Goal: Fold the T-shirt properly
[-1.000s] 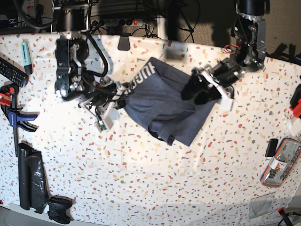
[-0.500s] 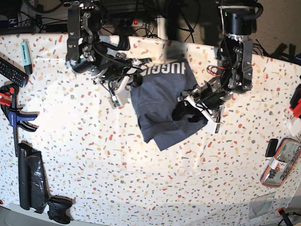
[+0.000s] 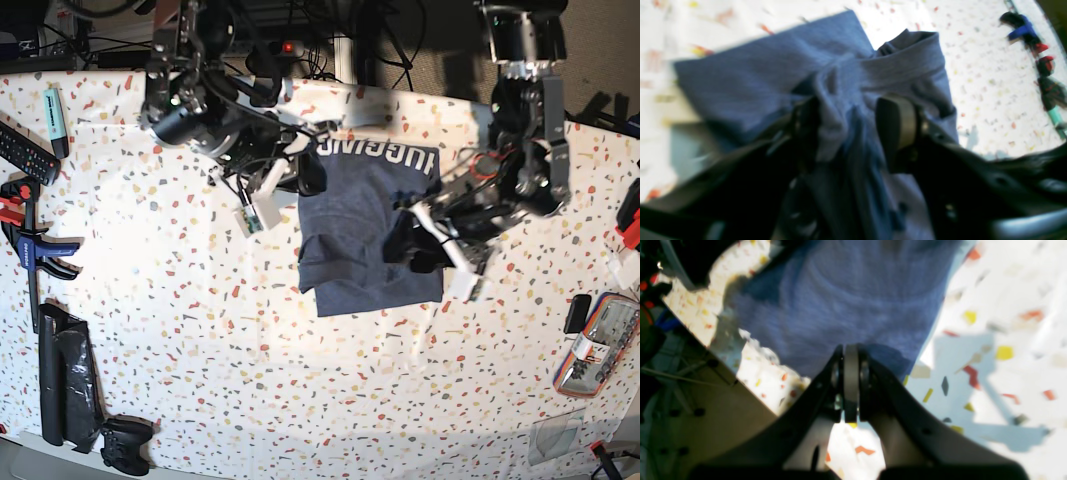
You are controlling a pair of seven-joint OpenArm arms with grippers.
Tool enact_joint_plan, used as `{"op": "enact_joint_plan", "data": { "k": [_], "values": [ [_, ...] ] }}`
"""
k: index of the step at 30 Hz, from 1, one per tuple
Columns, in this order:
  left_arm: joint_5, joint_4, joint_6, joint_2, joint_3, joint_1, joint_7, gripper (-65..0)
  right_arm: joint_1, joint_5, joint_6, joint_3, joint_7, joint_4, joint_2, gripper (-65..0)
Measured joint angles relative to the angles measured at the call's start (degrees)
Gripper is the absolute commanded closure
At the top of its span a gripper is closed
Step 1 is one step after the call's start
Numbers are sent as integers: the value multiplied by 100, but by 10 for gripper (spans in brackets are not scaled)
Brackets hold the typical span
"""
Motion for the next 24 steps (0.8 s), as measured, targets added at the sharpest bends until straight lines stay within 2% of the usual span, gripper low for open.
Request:
{"op": "enact_joint_plan", "data": {
  "k": [1, 3, 7, 9, 12, 14, 17, 21, 24],
  "values": [
    [7, 262, 15, -105, -7, 175, 48, -218, -111, 81, 0, 63, -9, 234, 35, 0],
    [20, 737, 264, -343, 0, 555, 70, -163, -358, 118, 7, 262, -26, 662, 92, 0],
    [-13, 1567, 820, -901, 11, 1381, 72, 0, -817, 138, 2, 828, -149, 1333, 136, 0],
    [-9, 1915, 1047, -1161, 0, 1757, 61, 0, -1075, 439, 2, 1189, -365, 1558, 133, 0],
    [-22, 2319, 1209, -1425, -11, 2385, 9, 0, -1502, 916, 0, 1733, -793, 1786, 122, 0],
    [-55, 2457, 1261, -1504, -116, 2817, -17, 0, -1834, 1220, 0, 2046, -1051, 1860, 118, 0],
    [-20, 2476, 1598, -1506, -474, 3416, -103, 0, -2337, 1222, 2, 2474, -1193, 1867, 116, 0],
    [116, 2420, 1567, -1519, -861, 4347, -754, 0, -3193, 1217, 0, 2946, -1161, 1805, 118, 0],
    [243, 2011, 1545, -1504, -911, 4758, -1252, 0, -3445, 1198, -4, 3139, -1067, 1370, 116, 0]
  ]
}}
